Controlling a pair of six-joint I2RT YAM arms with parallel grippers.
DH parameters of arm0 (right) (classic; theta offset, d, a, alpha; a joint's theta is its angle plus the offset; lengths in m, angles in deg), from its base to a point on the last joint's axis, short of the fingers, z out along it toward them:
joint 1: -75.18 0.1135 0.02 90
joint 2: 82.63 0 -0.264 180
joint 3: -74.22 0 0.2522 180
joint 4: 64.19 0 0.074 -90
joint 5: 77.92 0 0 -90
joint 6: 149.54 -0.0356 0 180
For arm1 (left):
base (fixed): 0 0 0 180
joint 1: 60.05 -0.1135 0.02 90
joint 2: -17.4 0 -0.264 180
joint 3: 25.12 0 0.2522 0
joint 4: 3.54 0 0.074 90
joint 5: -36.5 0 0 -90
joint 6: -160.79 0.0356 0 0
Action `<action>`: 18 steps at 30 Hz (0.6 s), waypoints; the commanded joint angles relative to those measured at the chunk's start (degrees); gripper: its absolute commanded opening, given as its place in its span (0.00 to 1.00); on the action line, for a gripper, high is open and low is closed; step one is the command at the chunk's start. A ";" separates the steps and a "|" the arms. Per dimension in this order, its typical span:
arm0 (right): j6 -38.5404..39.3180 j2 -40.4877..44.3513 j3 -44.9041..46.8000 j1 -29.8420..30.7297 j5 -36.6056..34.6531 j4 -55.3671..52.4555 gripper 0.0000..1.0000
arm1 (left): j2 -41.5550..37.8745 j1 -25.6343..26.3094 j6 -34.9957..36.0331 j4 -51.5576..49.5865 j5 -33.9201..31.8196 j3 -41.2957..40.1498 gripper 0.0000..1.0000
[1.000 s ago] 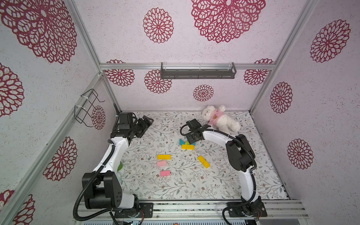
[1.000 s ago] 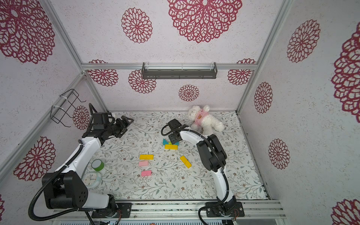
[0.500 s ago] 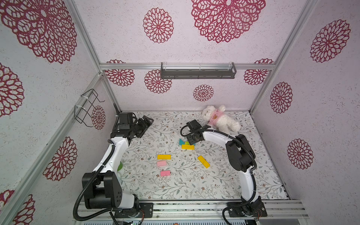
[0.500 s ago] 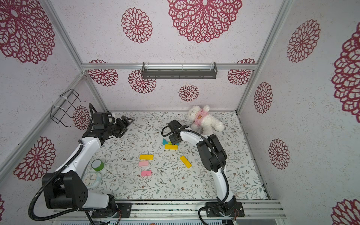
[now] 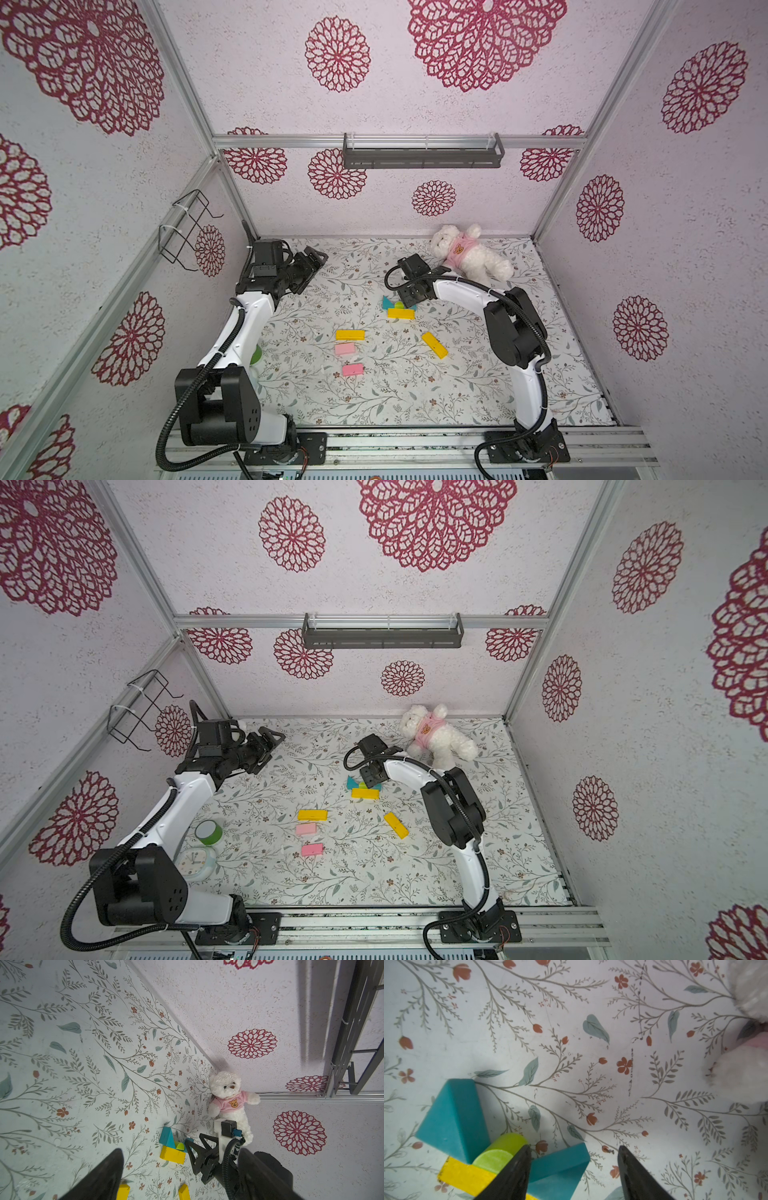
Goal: Assemble a carrot with building blocks
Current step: Adjust the building block at the center of the board.
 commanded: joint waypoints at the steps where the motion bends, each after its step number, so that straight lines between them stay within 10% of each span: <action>1: 0.37 2.98 -0.33 0.40 -0.76 -0.90 0.67 | 0.33 0.11 -0.35 1.10 0.31 0.16 0.88; 18: 0.20 3.07 -0.32 0.75 -1.19 -0.99 0.67 | 0.31 0.11 -0.35 1.07 0.40 0.17 0.88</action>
